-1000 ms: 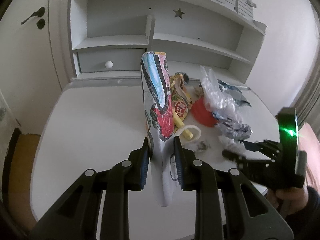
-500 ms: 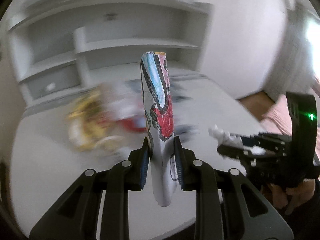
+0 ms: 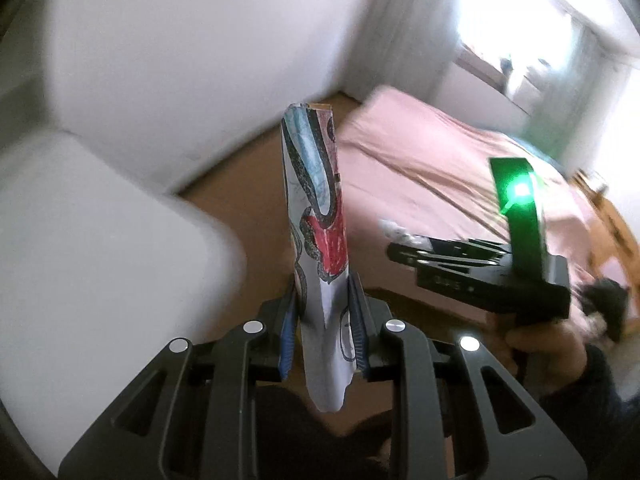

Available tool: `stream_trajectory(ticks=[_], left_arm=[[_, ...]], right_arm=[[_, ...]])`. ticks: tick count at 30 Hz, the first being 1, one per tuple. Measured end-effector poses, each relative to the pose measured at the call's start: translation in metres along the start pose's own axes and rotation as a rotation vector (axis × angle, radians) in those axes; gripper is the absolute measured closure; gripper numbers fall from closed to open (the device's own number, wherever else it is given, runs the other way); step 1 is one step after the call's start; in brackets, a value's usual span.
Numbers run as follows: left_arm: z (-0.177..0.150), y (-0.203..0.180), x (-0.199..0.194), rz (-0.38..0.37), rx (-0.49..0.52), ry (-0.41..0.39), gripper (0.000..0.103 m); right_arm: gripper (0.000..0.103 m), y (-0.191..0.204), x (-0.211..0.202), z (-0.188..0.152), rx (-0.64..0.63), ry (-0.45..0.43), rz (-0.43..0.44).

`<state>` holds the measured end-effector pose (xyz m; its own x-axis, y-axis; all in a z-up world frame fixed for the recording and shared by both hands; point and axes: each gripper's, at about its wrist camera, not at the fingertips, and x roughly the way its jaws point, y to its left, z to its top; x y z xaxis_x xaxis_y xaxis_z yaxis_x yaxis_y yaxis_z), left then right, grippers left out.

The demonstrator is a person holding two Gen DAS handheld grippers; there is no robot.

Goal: Collect trash
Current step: 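Carry both items over the black bin and open the left tool to drop the carton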

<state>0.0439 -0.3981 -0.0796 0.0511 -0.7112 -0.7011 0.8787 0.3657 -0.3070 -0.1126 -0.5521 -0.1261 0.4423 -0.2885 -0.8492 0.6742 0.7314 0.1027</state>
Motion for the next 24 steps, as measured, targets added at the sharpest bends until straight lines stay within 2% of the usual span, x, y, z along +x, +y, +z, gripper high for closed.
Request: stream_trajectory(ticks=[3, 7, 11, 13, 17, 21, 24], left_arm=[[-0.003, -0.017, 0.077, -0.043, 0.031, 0.112, 0.080], [-0.014, -0.024, 0.160, -0.084, -0.021, 0.265, 0.080], [-0.021, -0.024, 0.229, -0.029, -0.009, 0.327, 0.080], [-0.028, -0.030, 0.263, -0.032, -0.019, 0.381, 0.080], [-0.047, -0.038, 0.296, -0.022, -0.007, 0.421, 0.080], [-0.056, -0.032, 0.319, -0.005, 0.019, 0.417, 0.079], [-0.063, -0.023, 0.327, -0.046, -0.040, 0.460, 0.079]], right_arm=[[0.065, -0.047, 0.023, -0.013, 0.073, 0.058, -0.036], [0.065, -0.087, 0.073, -0.024, 0.167, 0.166, -0.080], [0.065, -0.108, 0.107, -0.038, 0.207, 0.249, -0.103], [0.065, -0.117, 0.130, -0.042, 0.219, 0.285, -0.098], [0.065, -0.124, 0.144, -0.052, 0.244, 0.324, -0.084], [0.065, -0.138, 0.156, -0.055, 0.270, 0.351, -0.082], [0.065, -0.141, 0.160, -0.057, 0.288, 0.362, -0.078]])
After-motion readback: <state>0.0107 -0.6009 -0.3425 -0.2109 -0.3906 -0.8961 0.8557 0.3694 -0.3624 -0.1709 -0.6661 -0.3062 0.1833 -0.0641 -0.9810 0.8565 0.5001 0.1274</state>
